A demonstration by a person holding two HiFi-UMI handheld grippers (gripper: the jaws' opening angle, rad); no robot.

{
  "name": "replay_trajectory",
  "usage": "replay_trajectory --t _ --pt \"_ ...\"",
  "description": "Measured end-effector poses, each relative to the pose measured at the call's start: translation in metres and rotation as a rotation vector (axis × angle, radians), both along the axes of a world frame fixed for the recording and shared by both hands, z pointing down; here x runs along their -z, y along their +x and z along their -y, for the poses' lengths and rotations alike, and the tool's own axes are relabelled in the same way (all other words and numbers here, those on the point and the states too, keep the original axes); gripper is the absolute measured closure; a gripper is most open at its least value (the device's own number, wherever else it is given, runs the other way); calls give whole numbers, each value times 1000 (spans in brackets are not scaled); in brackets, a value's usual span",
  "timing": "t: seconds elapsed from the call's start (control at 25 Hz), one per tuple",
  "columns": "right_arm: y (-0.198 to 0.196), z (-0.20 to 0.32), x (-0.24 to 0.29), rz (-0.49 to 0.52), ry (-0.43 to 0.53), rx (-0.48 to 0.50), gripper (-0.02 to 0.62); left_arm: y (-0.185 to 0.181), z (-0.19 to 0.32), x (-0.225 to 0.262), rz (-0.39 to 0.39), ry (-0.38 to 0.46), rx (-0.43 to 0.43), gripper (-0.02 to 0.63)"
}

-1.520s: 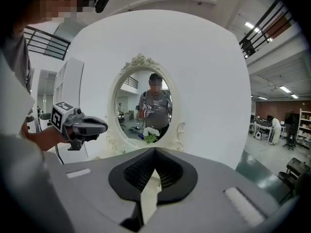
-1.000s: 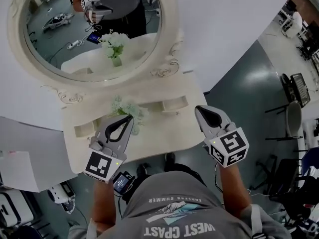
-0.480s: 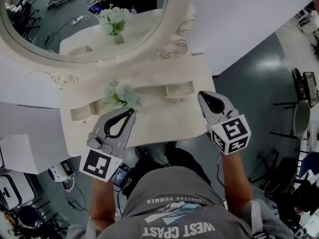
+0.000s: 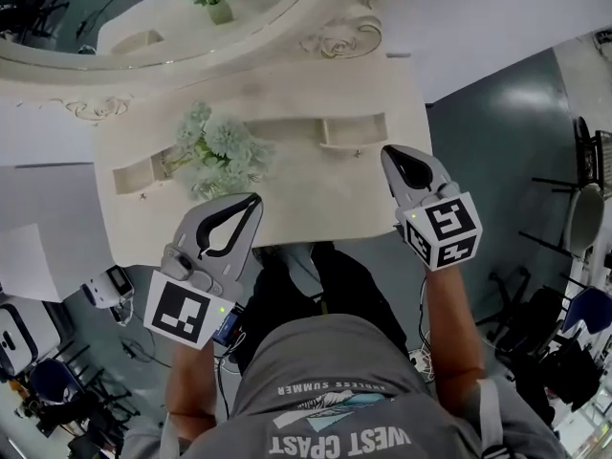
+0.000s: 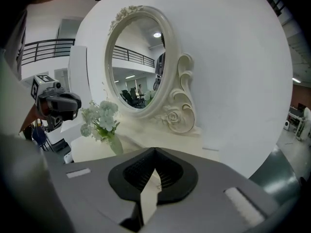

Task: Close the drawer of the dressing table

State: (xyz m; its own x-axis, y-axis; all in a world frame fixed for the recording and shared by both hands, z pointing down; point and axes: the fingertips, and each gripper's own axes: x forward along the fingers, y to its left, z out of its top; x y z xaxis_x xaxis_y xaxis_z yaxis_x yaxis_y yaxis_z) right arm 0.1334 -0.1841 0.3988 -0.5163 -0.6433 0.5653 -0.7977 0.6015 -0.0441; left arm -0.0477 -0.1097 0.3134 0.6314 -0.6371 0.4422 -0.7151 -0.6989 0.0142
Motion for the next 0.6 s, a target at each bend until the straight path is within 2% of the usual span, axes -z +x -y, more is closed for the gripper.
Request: replay_trajectory --t 0.32,0.6 --pt "2 5 -57 -19 -51 1 594 17 -10 -49 -2 -90 -37 601" --pt "2 5 -101 -32 -104 -4 574 31 -10 -76 9 -91 -101 601"
